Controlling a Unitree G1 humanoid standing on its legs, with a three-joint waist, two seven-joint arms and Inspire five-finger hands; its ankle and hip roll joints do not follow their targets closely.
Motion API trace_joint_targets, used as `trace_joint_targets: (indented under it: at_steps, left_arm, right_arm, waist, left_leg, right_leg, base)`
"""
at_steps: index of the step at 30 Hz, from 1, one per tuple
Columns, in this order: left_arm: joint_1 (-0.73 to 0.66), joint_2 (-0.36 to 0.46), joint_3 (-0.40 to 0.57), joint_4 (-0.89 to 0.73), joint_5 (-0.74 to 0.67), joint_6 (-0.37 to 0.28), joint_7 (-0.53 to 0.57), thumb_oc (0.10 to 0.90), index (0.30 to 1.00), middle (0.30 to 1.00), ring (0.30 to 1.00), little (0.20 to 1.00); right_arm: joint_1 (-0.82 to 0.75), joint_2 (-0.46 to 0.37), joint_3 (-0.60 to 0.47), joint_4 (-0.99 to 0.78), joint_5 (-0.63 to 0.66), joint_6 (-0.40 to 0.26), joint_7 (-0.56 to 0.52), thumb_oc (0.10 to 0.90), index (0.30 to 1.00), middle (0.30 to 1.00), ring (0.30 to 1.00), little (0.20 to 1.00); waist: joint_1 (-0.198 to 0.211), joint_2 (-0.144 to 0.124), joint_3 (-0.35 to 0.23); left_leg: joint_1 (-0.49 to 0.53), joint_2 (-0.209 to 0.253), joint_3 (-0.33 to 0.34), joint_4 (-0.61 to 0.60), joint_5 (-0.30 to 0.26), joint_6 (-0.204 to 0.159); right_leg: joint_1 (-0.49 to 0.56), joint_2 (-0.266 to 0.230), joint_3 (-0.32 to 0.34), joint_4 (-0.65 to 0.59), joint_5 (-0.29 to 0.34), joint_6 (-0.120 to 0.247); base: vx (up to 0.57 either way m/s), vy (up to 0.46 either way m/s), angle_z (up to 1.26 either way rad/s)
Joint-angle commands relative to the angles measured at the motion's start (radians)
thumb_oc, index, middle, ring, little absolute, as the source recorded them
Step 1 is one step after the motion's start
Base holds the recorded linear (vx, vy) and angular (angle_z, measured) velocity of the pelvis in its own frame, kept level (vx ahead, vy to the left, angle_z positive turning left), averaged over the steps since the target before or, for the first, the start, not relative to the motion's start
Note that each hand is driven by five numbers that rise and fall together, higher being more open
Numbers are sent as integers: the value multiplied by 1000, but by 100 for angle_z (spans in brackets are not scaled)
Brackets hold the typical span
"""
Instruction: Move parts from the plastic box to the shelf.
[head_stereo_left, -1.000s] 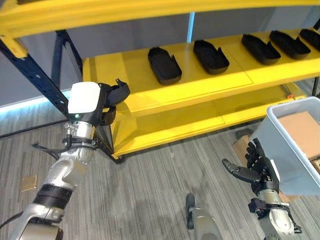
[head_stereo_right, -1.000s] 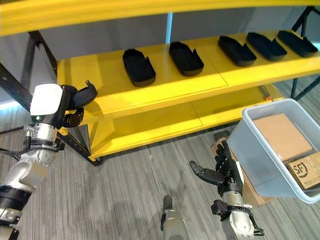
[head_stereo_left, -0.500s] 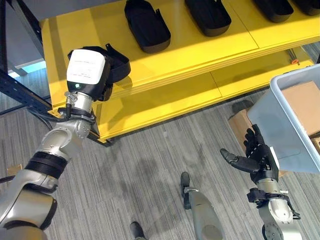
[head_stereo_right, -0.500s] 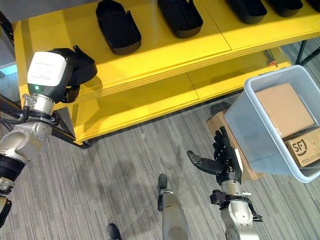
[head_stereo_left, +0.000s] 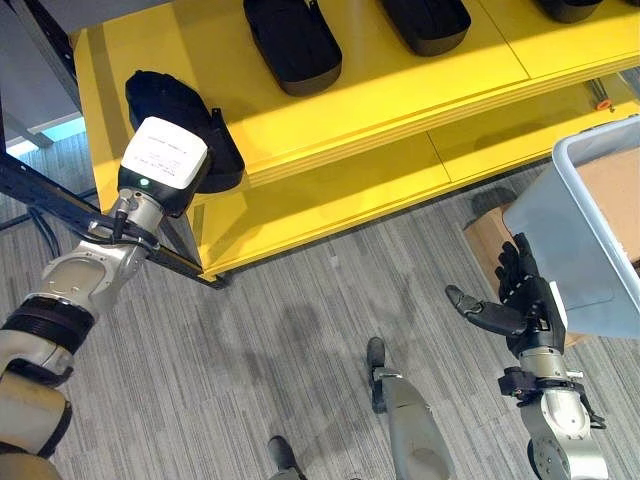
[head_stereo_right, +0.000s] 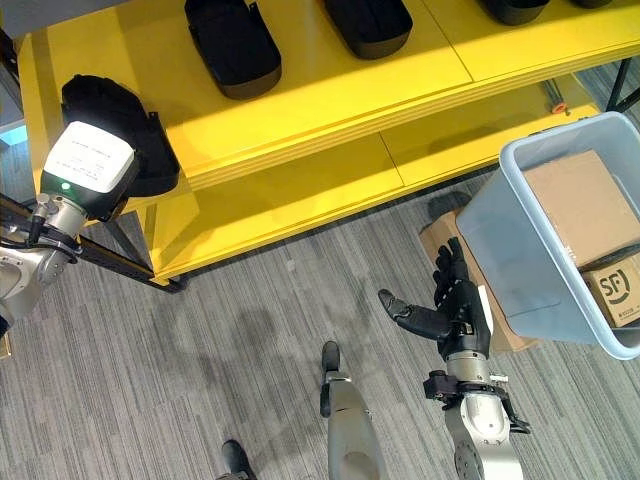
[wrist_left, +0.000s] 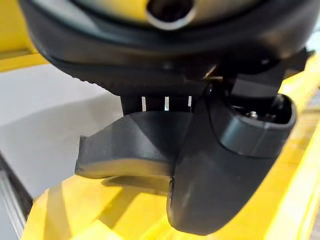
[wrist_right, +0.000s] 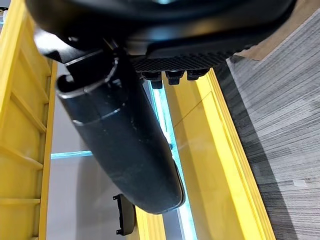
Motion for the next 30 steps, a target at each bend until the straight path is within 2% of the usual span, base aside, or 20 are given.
trace_joint_targets:
  at_steps: [1, 10, 25, 30]
  left_arm:
    - [-154, 135, 38, -39, 44, 10, 41, 400, 300, 300, 300, 300]
    - [-283, 144, -88, 71, 56, 23, 47, 400, 300, 300, 300, 300]
    - [-403, 145, -136, 175, 1, 51, 61, 400, 300, 300, 300, 300]
    - [-483, 159, -196, 225, -21, 52, 62, 400, 300, 300, 300, 300]
  right_arm:
    - [-26, -29, -102, -121, -36, -143, -17, 900, 1000, 1000, 1000, 1000]
    - [-67, -40, -121, -136, -48, -171, -42, 900, 1000, 1000, 1000, 1000]
    - [-63, -57, -154, -150, -53, -171, -52, 900, 1000, 1000, 1000, 1000]
    - [-57, -70, -165, -157, -55, -173, -52, 900, 1000, 1000, 1000, 1000]
  waist:
    - [-20, -6, -60]
    - [-35, -4, -47]
    - [-48, 2, -48]
    - [-53, 5, -48]
  left_leg:
    - [29, 3, -29, 56, -19, 93]
    - [-6, -11, -24, 72, -33, 98]
    - [-50, -25, -24, 83, -44, 102]
    - [-75, -29, -30, 89, -49, 104]
  right_leg:
    - [-4, -68, 48, 107, -99, 171]
    - [-36, -73, 62, 84, -65, 185]
    - [-68, -75, 76, 57, -42, 191]
    - [-81, -76, 80, 48, -33, 192]
  base:
    - [2, 32, 0]
    - [-24, 47, 2]
    - [-1, 8, -1]
    - [8, 8, -3]
